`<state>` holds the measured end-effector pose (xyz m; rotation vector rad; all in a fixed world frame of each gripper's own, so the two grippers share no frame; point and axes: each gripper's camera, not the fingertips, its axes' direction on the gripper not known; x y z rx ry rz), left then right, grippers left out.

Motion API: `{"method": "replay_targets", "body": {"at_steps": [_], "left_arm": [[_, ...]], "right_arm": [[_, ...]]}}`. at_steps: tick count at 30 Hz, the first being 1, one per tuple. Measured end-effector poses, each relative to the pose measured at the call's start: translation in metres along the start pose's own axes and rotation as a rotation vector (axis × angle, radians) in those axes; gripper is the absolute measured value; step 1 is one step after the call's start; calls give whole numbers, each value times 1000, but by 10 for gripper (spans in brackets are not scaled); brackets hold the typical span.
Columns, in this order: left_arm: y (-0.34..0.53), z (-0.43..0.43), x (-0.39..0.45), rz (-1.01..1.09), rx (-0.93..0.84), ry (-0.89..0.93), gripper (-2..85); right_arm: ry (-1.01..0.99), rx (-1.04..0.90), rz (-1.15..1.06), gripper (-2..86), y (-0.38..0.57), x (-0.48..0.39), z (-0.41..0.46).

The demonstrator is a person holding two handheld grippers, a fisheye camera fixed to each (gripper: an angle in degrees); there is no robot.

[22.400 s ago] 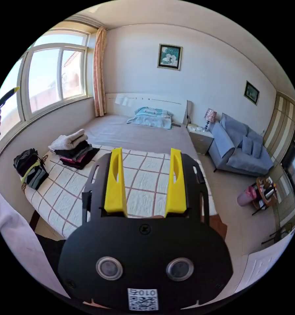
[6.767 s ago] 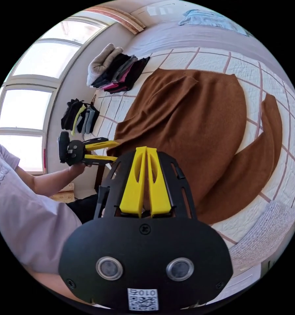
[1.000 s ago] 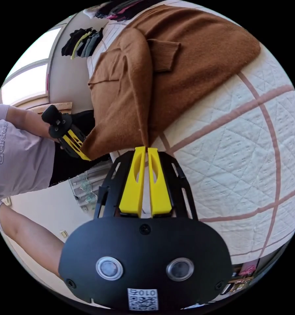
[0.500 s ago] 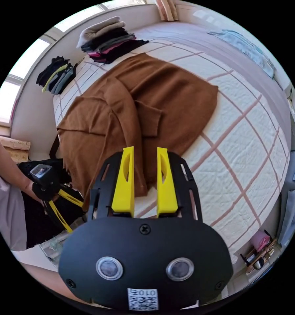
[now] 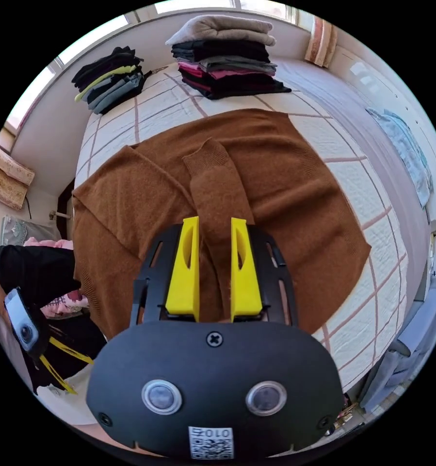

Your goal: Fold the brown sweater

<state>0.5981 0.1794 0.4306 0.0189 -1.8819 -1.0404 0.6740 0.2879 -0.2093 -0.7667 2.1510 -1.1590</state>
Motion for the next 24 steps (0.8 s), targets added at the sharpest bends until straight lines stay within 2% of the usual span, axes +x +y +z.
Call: {"method": "replay_targets", "body": {"at_steps": [2,4,7,9,10,11,12,15,17,19,24], "left_arm": [[14,-49,-6,-27,164,-134,201],[20,-90,-26,-89,237,-202,196],[30,-167,-59,-140,384,-347,191],[30,-211,-75,-159,414,-480,190],[29,-237,-84,-166,435,-535,189],[25,-261,-93,-165,455,-564,189],[21,-271,-96,-160,456,-575,189],[-9,-303,-105,-110,389,-678,192],[-38,-308,-100,-31,283,-808,195],[-57,-305,-94,44,213,-897,198],[-92,-295,-84,213,106,-984,200]], "right_arm": [[1,-61,-44,84,-9,1,9],[23,-81,-49,70,-12,7,9],[-151,12,72,56,-10,47,-20],[-509,50,170,55,-6,98,-35],[-616,46,199,55,-4,113,-34],[-820,37,269,55,1,143,-27],[-928,57,396,55,13,173,-18],[-941,96,653,61,49,226,0],[-916,103,714,68,63,238,4],[-900,110,698,71,67,238,2],[-606,183,731,61,86,231,-23]]}}
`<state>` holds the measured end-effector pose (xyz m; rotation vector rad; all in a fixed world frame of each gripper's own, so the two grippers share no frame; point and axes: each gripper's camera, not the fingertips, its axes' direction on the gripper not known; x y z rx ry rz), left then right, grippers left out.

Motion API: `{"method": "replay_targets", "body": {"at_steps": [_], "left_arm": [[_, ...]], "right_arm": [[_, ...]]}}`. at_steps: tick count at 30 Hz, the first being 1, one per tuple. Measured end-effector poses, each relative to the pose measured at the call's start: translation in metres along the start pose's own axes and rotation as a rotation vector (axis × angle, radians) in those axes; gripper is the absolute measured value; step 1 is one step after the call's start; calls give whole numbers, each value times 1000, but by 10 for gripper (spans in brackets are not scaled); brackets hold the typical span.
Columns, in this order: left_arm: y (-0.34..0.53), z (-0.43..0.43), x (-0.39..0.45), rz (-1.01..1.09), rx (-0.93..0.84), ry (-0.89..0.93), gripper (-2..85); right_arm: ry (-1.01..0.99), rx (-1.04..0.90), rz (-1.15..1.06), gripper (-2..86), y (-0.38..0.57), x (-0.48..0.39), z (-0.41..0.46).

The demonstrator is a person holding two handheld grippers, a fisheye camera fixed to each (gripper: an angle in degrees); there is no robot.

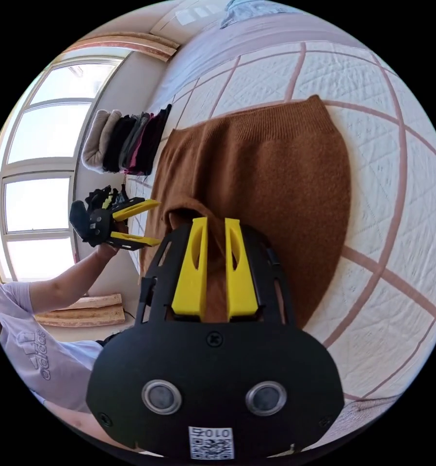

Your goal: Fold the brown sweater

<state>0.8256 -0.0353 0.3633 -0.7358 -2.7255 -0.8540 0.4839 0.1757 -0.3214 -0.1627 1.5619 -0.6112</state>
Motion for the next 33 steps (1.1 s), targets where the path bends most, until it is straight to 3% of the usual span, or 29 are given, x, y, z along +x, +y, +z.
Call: {"method": "replay_targets", "body": {"at_steps": [3,6,9,13,17,25,27,29,31,33], "left_arm": [[-18,12,7,121,-62,-40,199],[-28,12,5,159,-25,33,197],[-32,9,-7,101,24,117,187],[-26,15,-36,-23,-5,115,137],[-1,-11,-64,8,56,312,46],[57,-100,-43,291,101,552,3],[61,-103,-46,326,91,630,2],[65,-100,-54,304,98,547,3],[68,-88,-65,251,71,512,4],[75,-74,-81,143,64,449,4]], "right_arm": [[-6,-14,-23,58,-4,3,-1],[38,-12,-110,59,-13,-7,1],[117,-111,-179,46,-26,-19,19],[175,-108,-224,39,-28,-32,16],[-72,-112,-387,37,-2,-42,-16],[-599,-649,-732,35,45,-68,-19],[-716,-782,-940,36,30,-94,-1],[-688,-822,-1005,37,5,-101,20],[-608,-745,-944,39,-33,-89,40],[-304,-536,-565,47,-91,-38,69]]}}
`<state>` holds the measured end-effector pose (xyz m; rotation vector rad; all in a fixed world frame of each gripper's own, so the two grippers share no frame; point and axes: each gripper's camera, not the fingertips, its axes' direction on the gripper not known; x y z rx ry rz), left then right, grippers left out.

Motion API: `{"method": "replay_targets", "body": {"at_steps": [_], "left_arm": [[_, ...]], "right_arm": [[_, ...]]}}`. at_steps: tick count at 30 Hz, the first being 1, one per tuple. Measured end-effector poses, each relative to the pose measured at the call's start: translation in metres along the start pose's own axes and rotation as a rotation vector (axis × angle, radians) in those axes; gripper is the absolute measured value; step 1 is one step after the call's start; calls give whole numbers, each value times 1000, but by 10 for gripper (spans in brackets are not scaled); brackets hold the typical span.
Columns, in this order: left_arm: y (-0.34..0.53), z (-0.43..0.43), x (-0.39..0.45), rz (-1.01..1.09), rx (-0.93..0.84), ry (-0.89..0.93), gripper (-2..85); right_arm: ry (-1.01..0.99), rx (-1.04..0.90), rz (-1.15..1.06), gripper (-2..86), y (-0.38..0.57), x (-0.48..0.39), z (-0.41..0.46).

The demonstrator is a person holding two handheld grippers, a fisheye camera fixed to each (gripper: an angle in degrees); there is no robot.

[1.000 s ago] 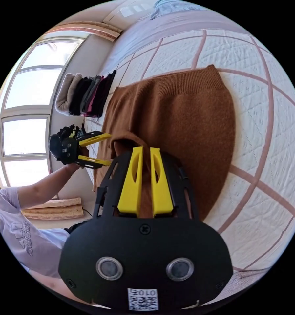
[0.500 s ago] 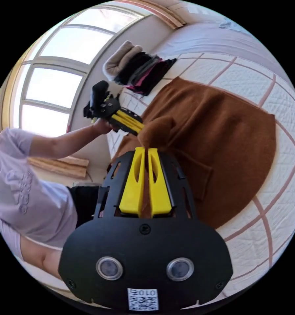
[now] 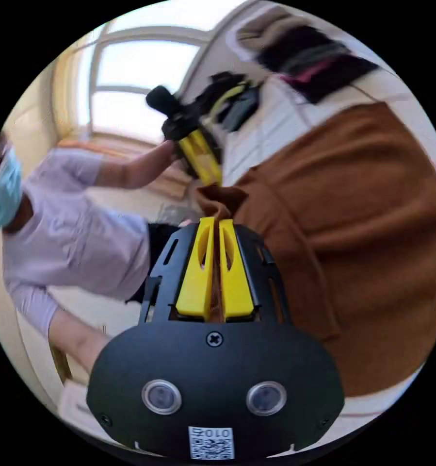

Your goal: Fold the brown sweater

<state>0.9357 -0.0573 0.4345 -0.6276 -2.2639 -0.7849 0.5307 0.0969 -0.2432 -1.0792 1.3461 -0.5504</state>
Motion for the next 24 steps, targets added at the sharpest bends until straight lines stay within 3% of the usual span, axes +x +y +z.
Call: {"method": "replay_targets", "body": {"at_steps": [2,3,8,10,16,21,24], "left_arm": [[26,-1,-31,-290,48,-231,6],[33,-2,-37,-346,67,-264,6],[67,-2,-73,-595,105,-311,19],[70,1,-79,-631,105,-329,19],[45,-10,-83,-455,186,-249,8],[-3,-20,-110,-376,-31,-148,10],[-43,-25,-139,-371,-137,-255,24]], "right_arm": [[247,-13,193,77,0,33,0],[347,44,230,100,5,38,-2],[565,204,387,109,52,26,-8],[538,270,413,108,80,14,-1],[524,167,400,101,159,-18,83],[552,112,494,63,178,14,126],[577,89,539,39,172,37,131]]}}
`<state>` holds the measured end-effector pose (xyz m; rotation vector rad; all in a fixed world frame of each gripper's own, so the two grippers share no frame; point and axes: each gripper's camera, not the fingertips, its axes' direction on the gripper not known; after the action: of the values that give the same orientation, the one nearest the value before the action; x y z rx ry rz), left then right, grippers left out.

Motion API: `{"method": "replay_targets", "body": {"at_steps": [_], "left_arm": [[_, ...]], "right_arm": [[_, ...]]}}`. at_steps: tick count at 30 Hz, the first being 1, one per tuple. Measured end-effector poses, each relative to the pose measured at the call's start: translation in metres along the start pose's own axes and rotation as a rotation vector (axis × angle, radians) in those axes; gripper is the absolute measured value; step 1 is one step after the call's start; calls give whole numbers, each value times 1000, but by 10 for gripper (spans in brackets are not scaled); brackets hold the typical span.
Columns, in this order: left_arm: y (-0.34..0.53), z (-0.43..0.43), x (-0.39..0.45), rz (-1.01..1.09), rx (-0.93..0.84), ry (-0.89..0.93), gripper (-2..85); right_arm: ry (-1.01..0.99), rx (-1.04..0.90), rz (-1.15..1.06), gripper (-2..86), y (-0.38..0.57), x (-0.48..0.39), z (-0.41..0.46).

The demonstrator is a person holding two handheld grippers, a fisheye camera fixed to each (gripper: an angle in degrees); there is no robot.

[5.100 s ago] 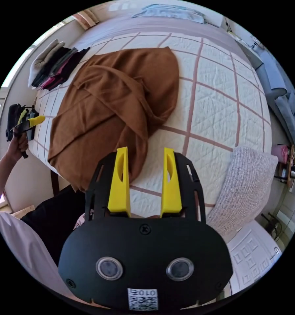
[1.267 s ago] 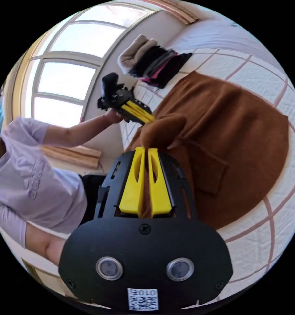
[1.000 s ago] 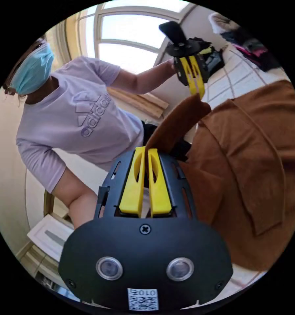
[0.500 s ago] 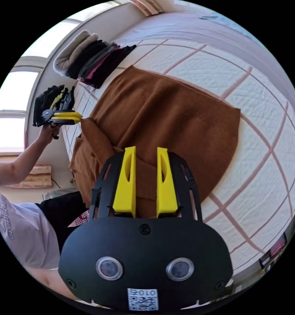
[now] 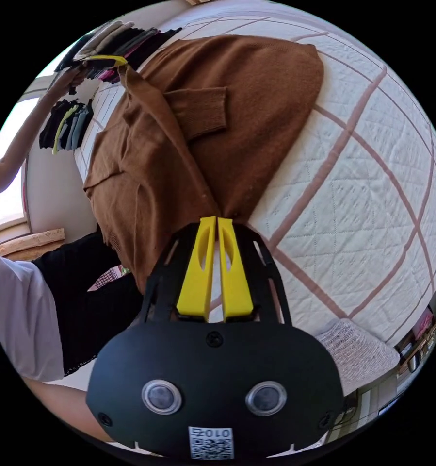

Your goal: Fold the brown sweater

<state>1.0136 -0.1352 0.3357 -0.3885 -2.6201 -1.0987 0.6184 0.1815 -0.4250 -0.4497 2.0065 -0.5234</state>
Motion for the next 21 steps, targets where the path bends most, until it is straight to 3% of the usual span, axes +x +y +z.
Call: {"method": "replay_targets", "body": {"at_steps": [4,9,15,21], "left_arm": [[-58,-10,-36,-125,-17,-168,42],[-57,-19,-26,-150,82,-162,53],[39,56,44,-142,51,79,59],[139,129,96,-248,-29,228,63]], "right_arm": [[-5,9,71,52,-10,10,10],[54,182,111,66,2,-36,10],[154,38,23,80,0,-144,101],[387,-69,44,52,-14,-171,160]]}}
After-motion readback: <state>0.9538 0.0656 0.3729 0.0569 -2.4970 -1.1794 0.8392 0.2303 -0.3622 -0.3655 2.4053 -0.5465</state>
